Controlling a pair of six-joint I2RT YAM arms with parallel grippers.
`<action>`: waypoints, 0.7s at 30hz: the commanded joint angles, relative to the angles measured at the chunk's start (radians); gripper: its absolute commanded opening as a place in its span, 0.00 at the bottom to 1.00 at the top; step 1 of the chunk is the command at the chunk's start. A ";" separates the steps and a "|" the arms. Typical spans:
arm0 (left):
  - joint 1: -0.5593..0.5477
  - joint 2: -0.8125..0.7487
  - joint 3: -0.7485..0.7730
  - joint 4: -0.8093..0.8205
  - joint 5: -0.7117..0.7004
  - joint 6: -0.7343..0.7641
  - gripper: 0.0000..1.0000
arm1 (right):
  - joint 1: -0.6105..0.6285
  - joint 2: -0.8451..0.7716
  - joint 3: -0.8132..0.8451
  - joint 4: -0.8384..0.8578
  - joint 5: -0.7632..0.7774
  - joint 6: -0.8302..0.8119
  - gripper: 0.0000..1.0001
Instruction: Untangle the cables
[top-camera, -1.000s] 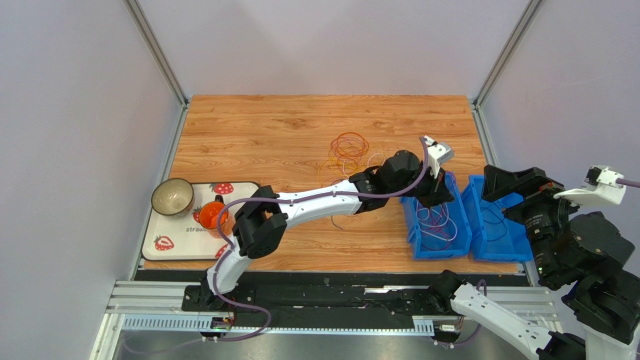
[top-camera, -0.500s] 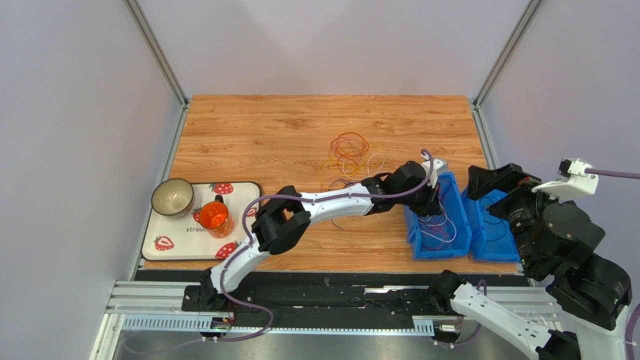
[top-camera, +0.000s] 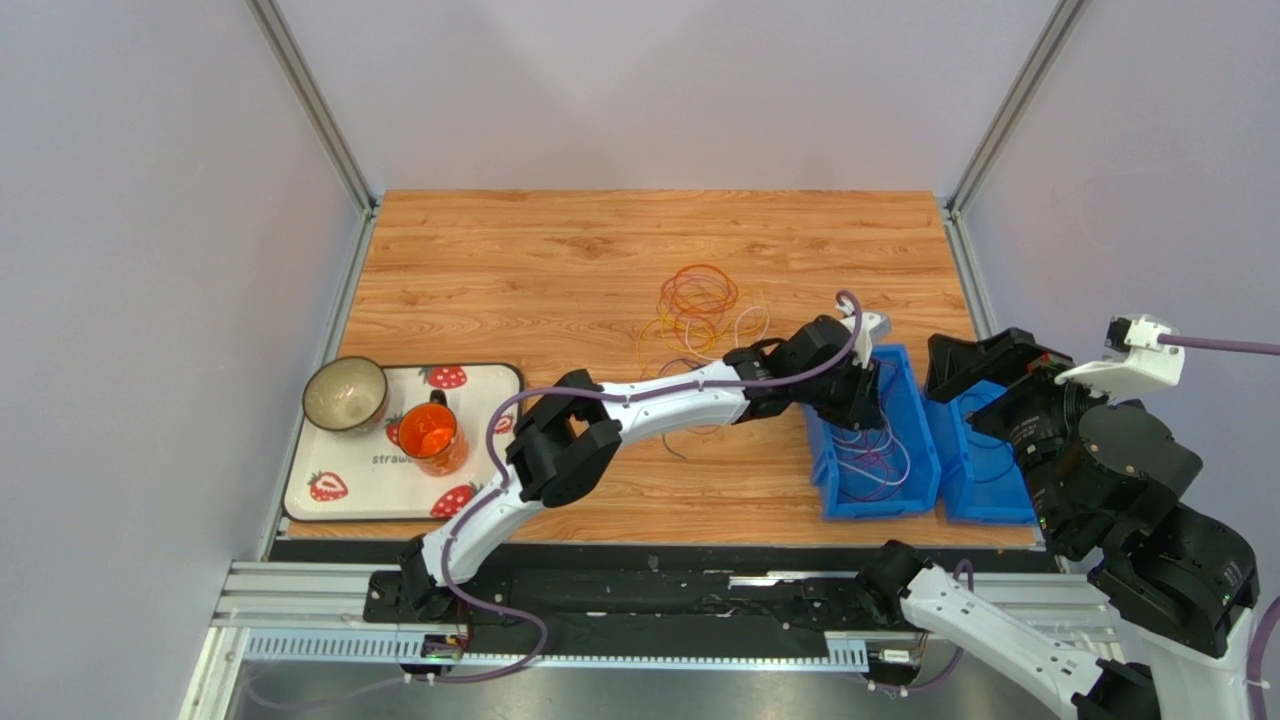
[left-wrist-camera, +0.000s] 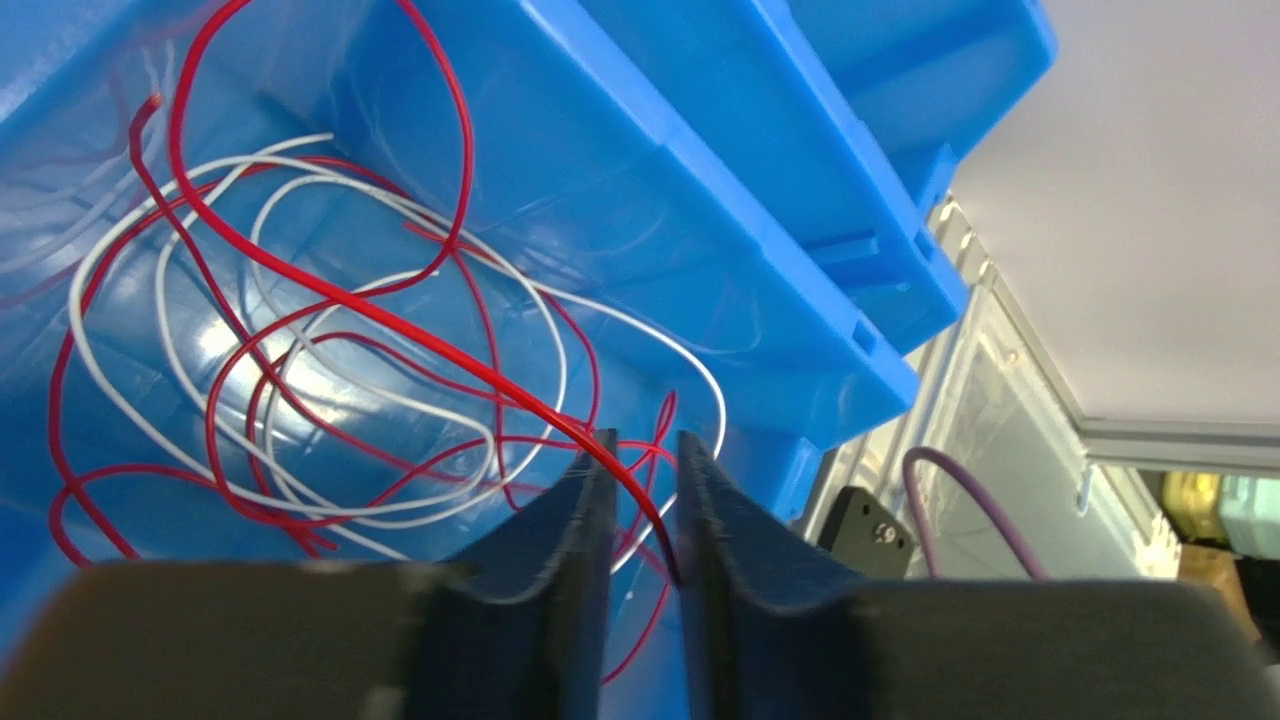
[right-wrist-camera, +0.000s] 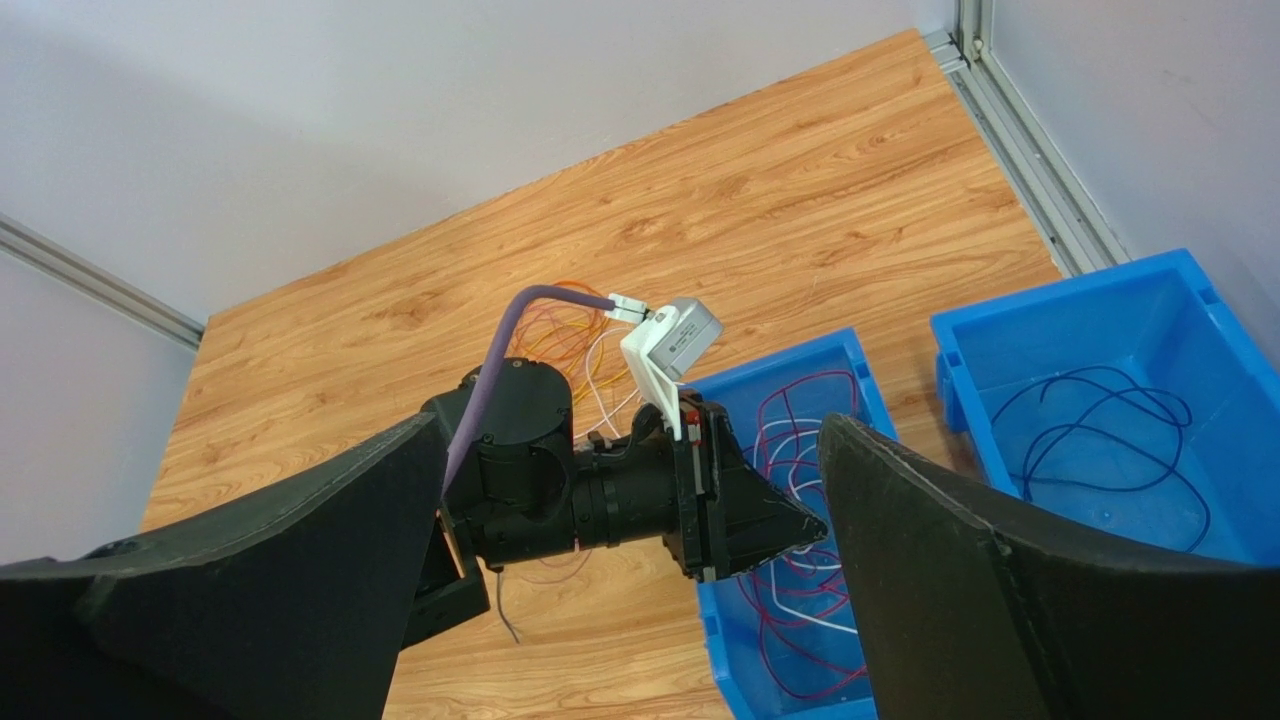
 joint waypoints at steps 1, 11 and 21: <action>0.004 -0.029 0.032 -0.014 0.021 -0.024 0.39 | 0.003 0.016 0.011 0.033 -0.024 0.017 0.99; 0.007 -0.137 0.042 -0.020 0.067 -0.024 0.68 | 0.003 0.061 0.066 0.032 -0.027 0.001 0.98; 0.058 -0.316 0.029 -0.040 0.109 -0.036 0.75 | 0.003 0.104 0.144 0.045 -0.006 -0.038 0.98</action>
